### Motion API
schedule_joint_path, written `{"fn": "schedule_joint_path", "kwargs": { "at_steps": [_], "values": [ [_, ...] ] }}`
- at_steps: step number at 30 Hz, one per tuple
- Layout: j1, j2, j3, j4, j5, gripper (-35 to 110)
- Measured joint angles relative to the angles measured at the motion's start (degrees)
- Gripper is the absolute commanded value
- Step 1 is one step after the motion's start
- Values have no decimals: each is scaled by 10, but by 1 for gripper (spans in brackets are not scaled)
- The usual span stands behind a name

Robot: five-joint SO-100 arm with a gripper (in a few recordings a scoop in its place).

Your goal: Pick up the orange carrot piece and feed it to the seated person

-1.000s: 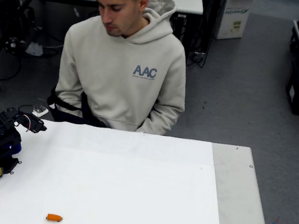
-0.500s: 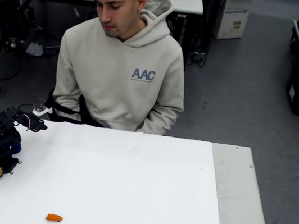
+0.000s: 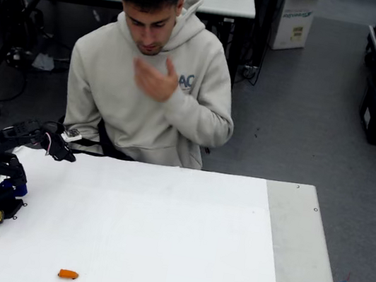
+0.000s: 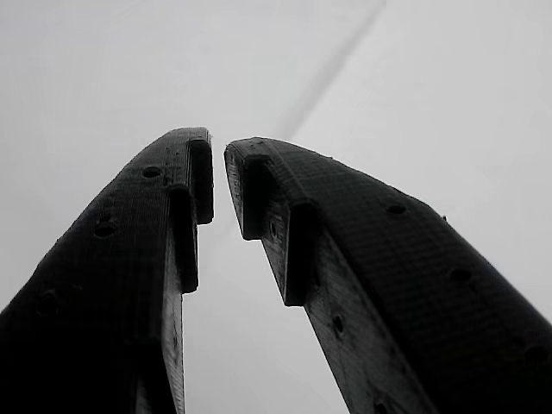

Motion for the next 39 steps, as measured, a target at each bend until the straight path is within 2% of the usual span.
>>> {"fn": "schedule_joint_path", "kwargs": {
  "at_steps": [10,25,39],
  "values": [
    [186,-196,-111,0,3,-2],
    [395,-227,-126,0,-6,-2],
    [512,-270,-127,-1,-168,-2]
  ]
}}
